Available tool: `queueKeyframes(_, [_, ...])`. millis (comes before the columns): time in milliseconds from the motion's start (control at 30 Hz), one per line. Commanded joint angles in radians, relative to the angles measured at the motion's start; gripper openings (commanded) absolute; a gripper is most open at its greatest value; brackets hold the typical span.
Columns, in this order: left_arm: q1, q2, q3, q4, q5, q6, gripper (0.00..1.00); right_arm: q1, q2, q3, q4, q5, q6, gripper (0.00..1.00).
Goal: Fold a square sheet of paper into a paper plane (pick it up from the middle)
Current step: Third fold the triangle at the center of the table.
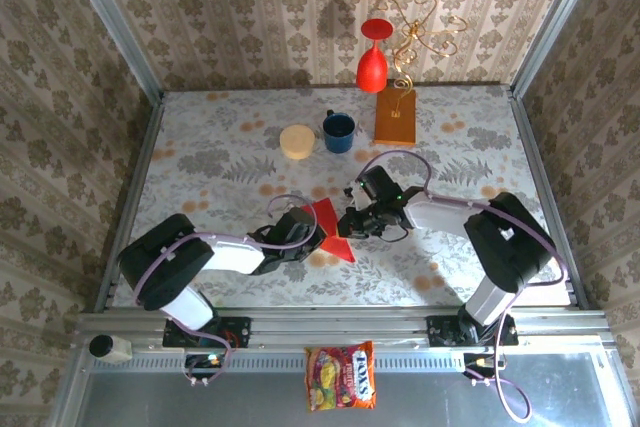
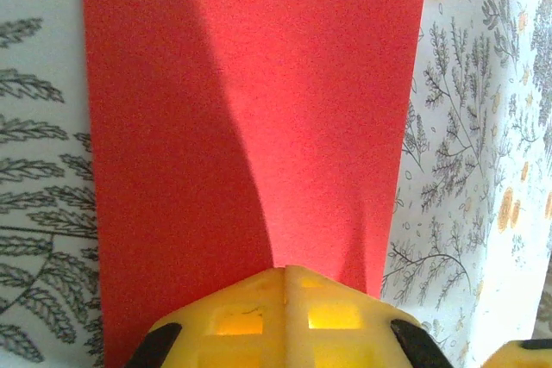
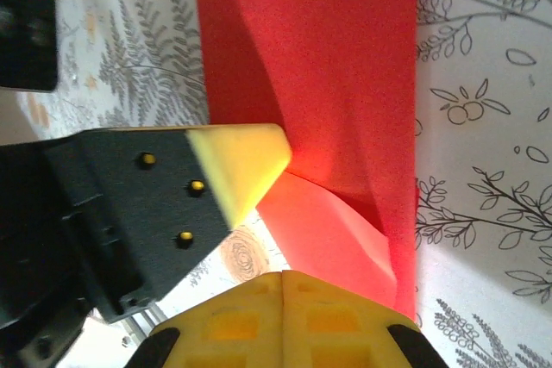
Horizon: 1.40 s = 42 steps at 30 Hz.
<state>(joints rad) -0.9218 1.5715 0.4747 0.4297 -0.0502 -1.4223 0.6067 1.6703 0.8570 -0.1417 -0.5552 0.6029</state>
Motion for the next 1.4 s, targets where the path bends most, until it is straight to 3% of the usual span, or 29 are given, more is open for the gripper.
queueKeyframes(0, [0.012,0.012,-0.019,-0.166,-0.046,0.003,0.00,0.004,0.030,-0.018,0.042,-0.027,0.010,0.00])
queueKeyframes(200, [0.020,0.002,-0.006,-0.176,-0.034,0.044,0.00,-0.005,0.096,-0.021,0.063,0.001,0.001,0.00])
queueKeyframes(300, [0.050,-0.033,0.017,-0.195,0.020,0.138,0.01,-0.014,0.124,-0.029,0.074,0.005,0.004,0.00])
queueKeyframes(467, [0.076,-0.195,0.059,-0.404,0.026,0.286,0.37,-0.019,0.117,-0.061,0.086,0.015,0.011,0.00])
queueKeyframes(567, [0.084,-0.281,0.057,-0.488,0.023,0.303,0.48,-0.021,0.121,-0.068,0.092,0.018,0.014,0.00])
queueKeyframes(733, [0.089,-0.335,0.010,-0.485,0.042,0.251,0.50,-0.022,0.128,-0.077,0.102,0.020,0.019,0.00])
queueKeyframes(1067, [0.086,-0.265,-0.021,-0.330,0.087,0.208,0.49,-0.024,0.140,-0.070,0.096,0.024,0.017,0.00])
queueKeyframes(1367, [0.087,-0.177,-0.012,-0.240,0.096,0.200,0.38,-0.024,0.146,-0.073,0.099,0.024,0.015,0.00])
